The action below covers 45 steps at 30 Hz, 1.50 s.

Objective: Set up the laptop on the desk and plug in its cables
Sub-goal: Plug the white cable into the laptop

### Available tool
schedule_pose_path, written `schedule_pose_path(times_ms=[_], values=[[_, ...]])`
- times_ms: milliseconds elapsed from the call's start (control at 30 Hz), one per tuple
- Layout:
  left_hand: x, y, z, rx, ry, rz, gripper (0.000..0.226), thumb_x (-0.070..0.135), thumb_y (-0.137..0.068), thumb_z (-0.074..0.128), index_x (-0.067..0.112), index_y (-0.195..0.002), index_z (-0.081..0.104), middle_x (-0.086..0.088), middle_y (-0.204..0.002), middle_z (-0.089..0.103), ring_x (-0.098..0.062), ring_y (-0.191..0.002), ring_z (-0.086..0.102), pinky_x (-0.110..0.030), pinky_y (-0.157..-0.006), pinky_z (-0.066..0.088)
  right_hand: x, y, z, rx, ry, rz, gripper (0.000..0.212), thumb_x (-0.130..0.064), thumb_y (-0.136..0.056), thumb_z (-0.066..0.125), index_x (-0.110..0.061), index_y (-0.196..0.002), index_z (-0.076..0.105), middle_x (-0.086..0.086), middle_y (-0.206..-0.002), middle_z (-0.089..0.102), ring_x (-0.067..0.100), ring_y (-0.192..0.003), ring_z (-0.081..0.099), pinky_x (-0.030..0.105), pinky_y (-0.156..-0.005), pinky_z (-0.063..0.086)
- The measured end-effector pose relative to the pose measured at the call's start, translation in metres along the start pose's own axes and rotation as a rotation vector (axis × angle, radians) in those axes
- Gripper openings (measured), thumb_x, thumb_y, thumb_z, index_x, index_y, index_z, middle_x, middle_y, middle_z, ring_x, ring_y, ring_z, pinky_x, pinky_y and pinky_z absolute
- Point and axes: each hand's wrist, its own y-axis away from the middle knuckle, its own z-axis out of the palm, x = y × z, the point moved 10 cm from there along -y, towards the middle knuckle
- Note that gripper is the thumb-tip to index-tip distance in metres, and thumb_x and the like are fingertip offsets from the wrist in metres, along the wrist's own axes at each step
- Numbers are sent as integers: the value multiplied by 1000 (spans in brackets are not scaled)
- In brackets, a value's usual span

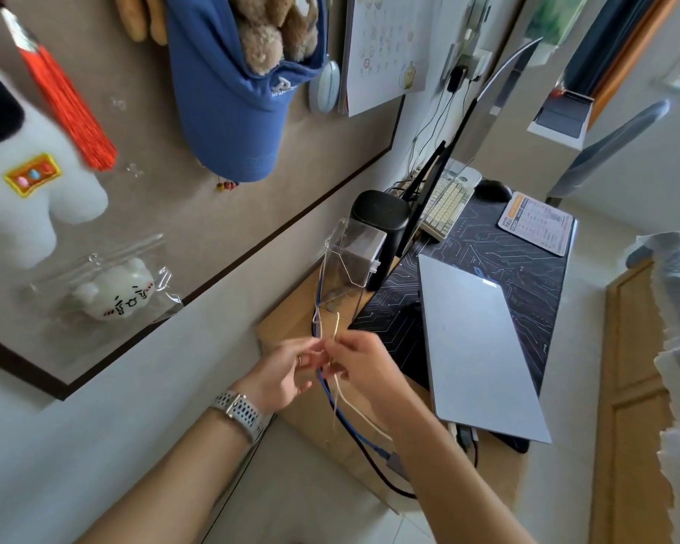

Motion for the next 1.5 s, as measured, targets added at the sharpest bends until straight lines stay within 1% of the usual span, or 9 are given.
schedule_pose_path(times_ms=[100,233,500,667,800,1033,1167,1367,1500], values=[[-5,15,20,-227,-253,75,28,36,-84,59,21,-105,71,0,-101,73,-14,-102,54,-38,-81,31,-35,-7,-22,19,-48,-38,21,-13,-98,51,-5,-93,70,5,-81,73,10,-62,63,17,-55,47],[23,30,33,-158,-515,249,19,17,-96,54,11,-94,72,-3,-88,73,-9,-88,61,-32,-80,39,-59,-12,-35,46,-84,-74,24,-18,-100,49,-9,-93,70,4,-81,74,8,-58,62,18,-54,40],[109,53,32,92,-150,480,28,11,-98,49,14,-82,73,-2,-73,68,-15,-78,62,-38,-82,43,-36,1,-41,40,17,-29,31,-44,-95,52,-22,-99,75,-7,-96,74,7,-88,66,24,-79,47],[133,53,46,5,193,436,25,9,-99,46,10,-84,67,-1,-67,68,-14,-79,57,-31,-77,38,-19,7,-15,-140,162,-67,27,-26,-92,64,-18,-117,70,-8,-107,73,8,-100,67,29,-98,49],[134,44,53,-11,395,340,28,13,-100,45,10,-83,68,0,-68,70,-13,-83,54,-28,-74,39,-20,9,-5,-97,208,-117,15,-17,-90,65,-13,-97,78,2,-93,76,14,-92,68,37,-95,52],[114,40,45,-99,-82,376,35,49,-83,62,20,-97,76,-6,-108,73,-30,-115,58,-46,-97,37,-90,27,-49,42,-76,-337,17,-12,-93,60,-7,-86,75,6,-78,73,21,-76,69,30,-78,55],[83,56,76,-335,-468,365,27,35,-82,67,16,-100,74,-5,-106,75,-18,-112,63,-38,-97,40,-117,31,-76,105,-189,-406,18,-9,-94,57,1,-95,73,8,-80,72,16,-76,69,22,-71,54],[83,70,93,-448,-348,363,19,19,-86,61,16,-95,77,-11,-100,74,-21,-101,58,-39,-84,37,-121,34,-98,167,-253,-441,18,-8,-95,56,-1,-92,73,7,-76,70,15,-75,65,22,-74,54],[75,72,103,-479,-502,410,19,8,-90,61,12,-103,74,-11,-97,75,-23,-89,63,-41,-88,47,-103,38,-113,219,-227,-392,20,-7,-95,56,-9,-86,74,2,-73,70,10,-71,66,18,-69,52]])
